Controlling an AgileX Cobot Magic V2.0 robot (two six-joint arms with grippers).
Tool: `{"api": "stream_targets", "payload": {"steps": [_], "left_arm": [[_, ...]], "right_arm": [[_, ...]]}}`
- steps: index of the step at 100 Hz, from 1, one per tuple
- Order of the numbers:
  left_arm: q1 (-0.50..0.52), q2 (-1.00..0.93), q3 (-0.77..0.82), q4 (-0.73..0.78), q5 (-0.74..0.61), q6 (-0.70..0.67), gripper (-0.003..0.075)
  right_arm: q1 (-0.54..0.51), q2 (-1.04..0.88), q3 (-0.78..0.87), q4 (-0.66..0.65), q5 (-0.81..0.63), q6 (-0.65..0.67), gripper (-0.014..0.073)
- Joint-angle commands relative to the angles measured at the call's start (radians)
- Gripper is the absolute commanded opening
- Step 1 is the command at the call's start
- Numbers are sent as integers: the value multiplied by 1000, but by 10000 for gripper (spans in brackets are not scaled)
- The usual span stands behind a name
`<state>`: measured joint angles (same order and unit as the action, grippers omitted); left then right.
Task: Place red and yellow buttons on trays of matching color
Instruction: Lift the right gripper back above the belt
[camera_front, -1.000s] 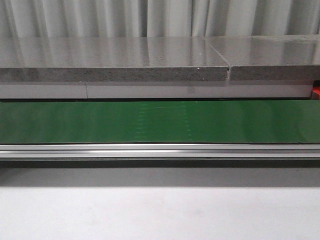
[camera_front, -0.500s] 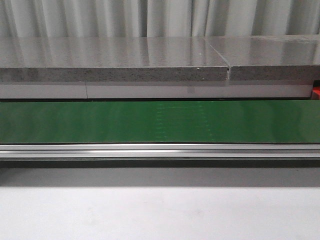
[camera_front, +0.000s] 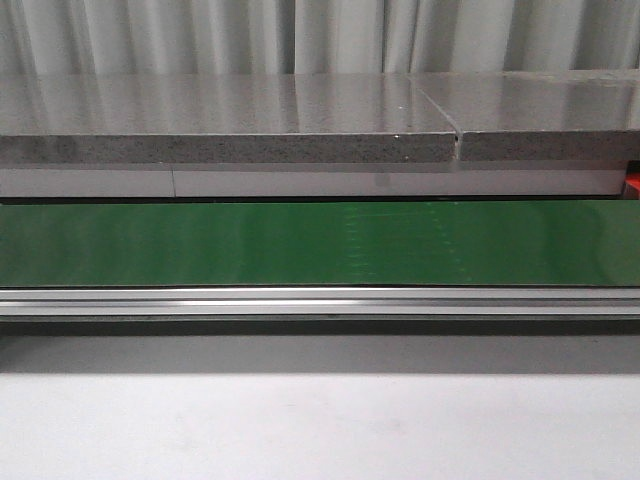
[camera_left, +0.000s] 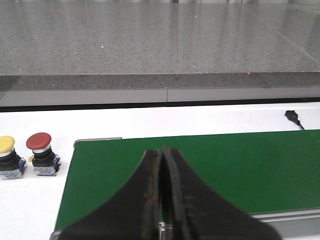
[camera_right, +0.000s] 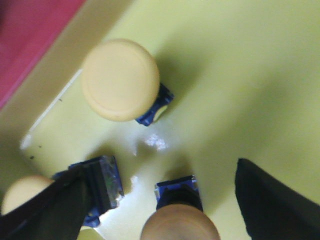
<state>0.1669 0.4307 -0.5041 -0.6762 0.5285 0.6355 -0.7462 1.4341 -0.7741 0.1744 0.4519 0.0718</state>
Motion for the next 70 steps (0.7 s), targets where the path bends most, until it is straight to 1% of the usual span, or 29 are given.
{"api": "stream_targets", "payload": {"steps": [1,19,28,34,40,59,70], "left_arm": [[-6,4,-27,-29,-61,-1,-19],[-6,4,-27,-29,-61,-1,-19],[-6,4,-27,-29,-61,-1,-19],[-6,4,-27,-29,-61,-1,-19],[-6,4,-27,-29,-61,-1,-19],[-6,4,-27,-29,-61,-1,-19],[-6,4,-27,-29,-61,-1,-19]], "right_arm": [[-1,-99,-22,14,-56,-3,604],[7,-236,-24,57,-82,-3,604],[49,-291,-24,63,-104,-3,604],[103,-327,-24,63,-120,-12,604],[165,-360,-24,62,-133,-55,604],[417,-447,-24,62,-172,-199,604],[538,-493,-23,62,-176,-266,604]]}}
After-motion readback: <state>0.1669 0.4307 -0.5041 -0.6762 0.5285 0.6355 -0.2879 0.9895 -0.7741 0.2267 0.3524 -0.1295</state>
